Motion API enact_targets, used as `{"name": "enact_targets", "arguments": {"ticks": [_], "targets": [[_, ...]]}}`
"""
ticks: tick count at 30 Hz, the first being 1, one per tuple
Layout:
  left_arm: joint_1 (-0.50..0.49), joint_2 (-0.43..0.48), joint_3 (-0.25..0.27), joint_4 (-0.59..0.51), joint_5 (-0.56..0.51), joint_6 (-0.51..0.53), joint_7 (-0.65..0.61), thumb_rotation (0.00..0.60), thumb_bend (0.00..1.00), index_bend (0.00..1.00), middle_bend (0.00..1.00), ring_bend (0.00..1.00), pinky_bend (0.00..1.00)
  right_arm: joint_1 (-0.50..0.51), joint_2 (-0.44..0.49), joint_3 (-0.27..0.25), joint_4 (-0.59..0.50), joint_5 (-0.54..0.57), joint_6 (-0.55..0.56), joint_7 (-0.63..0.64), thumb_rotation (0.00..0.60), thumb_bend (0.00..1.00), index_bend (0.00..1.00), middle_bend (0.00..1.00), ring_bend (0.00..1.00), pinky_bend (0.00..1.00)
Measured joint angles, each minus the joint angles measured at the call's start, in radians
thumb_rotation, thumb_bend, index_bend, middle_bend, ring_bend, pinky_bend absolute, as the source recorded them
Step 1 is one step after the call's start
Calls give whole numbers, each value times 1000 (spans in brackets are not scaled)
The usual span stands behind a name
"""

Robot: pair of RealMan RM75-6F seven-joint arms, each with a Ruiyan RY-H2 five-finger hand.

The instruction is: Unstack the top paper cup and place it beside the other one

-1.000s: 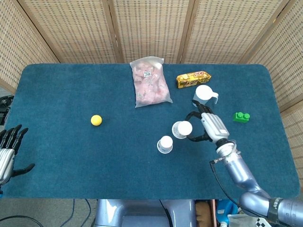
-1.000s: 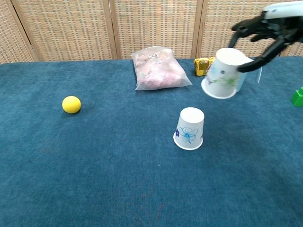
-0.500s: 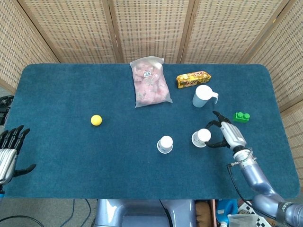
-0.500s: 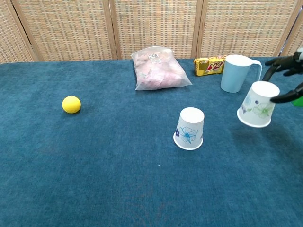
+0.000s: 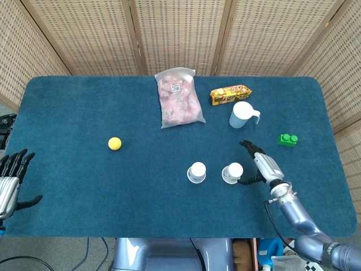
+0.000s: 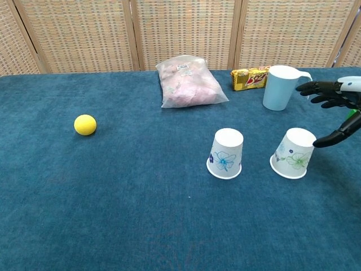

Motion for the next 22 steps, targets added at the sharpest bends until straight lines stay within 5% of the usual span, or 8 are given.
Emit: {"name": "enact_targets", "arguments": {"ticks": [8, 22], "targets": [[4, 6, 2, -2, 8, 9, -13, 600, 78, 0, 0, 0, 0, -63, 70, -20, -72, -134, 128, -11, 600, 0, 0, 0, 0, 0], [33, -7, 11, 3, 54, 75, -3, 600, 78, 0, 0, 0, 0, -303, 119, -179, 20, -566, 628, -287, 600, 0, 0, 0, 0, 0]]}}
